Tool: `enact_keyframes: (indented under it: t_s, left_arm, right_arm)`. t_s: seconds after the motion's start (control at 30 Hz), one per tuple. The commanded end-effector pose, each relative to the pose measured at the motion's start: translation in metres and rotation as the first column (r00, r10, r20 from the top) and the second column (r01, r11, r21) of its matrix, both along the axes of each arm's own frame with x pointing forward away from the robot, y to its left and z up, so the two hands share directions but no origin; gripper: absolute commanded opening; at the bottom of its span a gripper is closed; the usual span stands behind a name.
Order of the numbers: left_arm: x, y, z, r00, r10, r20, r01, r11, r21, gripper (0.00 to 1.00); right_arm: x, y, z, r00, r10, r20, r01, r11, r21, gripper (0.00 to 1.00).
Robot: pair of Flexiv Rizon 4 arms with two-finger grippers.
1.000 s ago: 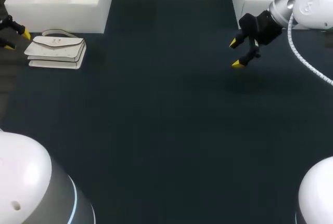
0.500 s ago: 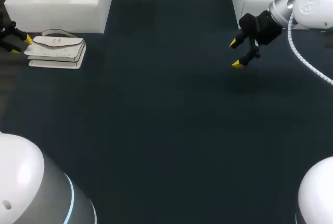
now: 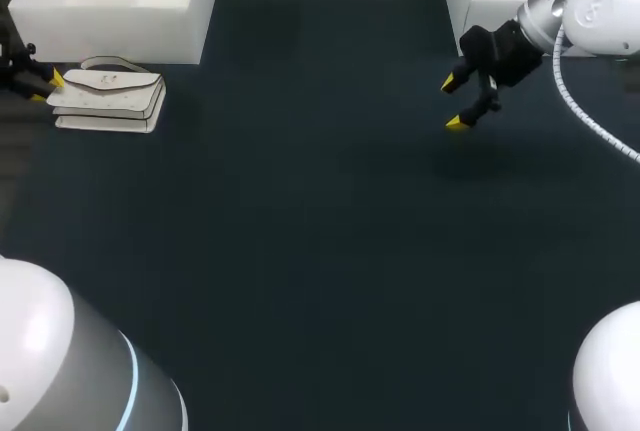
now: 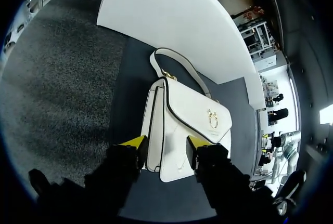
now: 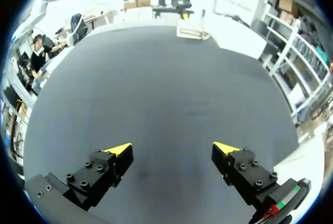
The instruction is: Pick up the bag, open it, inspect its contents, close it, and place it on the opposite side
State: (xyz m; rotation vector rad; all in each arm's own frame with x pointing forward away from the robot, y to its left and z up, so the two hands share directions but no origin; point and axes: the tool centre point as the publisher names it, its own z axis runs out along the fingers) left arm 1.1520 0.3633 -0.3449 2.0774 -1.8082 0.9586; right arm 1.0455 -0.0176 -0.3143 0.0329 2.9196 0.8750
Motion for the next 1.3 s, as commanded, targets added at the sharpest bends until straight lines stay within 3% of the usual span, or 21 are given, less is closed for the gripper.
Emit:
enact_keyframes:
  t_s: [0.03,0.37,0.5,0.53,0.6,0.67,0.93,1.3]
  left_arm:
    - [0.014,0.007,-0.007,0.997,-0.077,-0.024,0.073,0.988,-0.136,0.48]
    - [0.022,0.001,-0.011,0.996,-0.088,-0.015,0.085,0.983,-0.161,0.43]
    - [0.025,-0.003,-0.012,0.995,-0.096,-0.011,0.092,0.981,-0.169,0.30]
    - [0.026,-0.003,-0.012,0.995,-0.096,-0.011,0.093,0.981,-0.170,0.25]
    - [0.026,-0.005,-0.012,0.995,-0.099,-0.010,0.096,0.980,-0.172,0.04]
    - [0.025,-0.006,-0.012,0.995,-0.102,-0.008,0.099,0.979,-0.176,0.00]
    - [0.012,-0.020,-0.011,0.995,-0.095,0.003,0.094,0.973,-0.209,0.00]
    - [-0.027,-0.063,-0.008,0.999,0.013,0.040,-0.002,0.969,-0.248,0.00]
  right_arm:
    - [0.001,0.000,0.000,1.000,0.002,-0.001,-0.002,1.000,0.002,1.00]
    - [0.001,0.000,0.000,1.000,0.002,-0.001,-0.002,1.000,0.002,1.00]
    - [0.001,0.000,0.000,1.000,0.002,-0.001,-0.002,1.000,0.002,1.00]
    - [0.001,0.000,0.000,1.000,0.002,-0.001,-0.002,1.000,0.002,1.00]
    - [0.001,0.000,0.000,1.000,0.002,-0.001,-0.002,1.000,0.002,1.00]
    - [0.001,0.000,0.000,1.000,0.002,-0.001,-0.002,1.000,0.002,1.00]
    - [0.001,0.000,0.000,1.000,0.002,-0.001,-0.002,1.000,0.002,1.00]
    - [0.001,0.000,0.000,1.000,0.002,-0.001,-0.002,1.000,0.002,1.00]
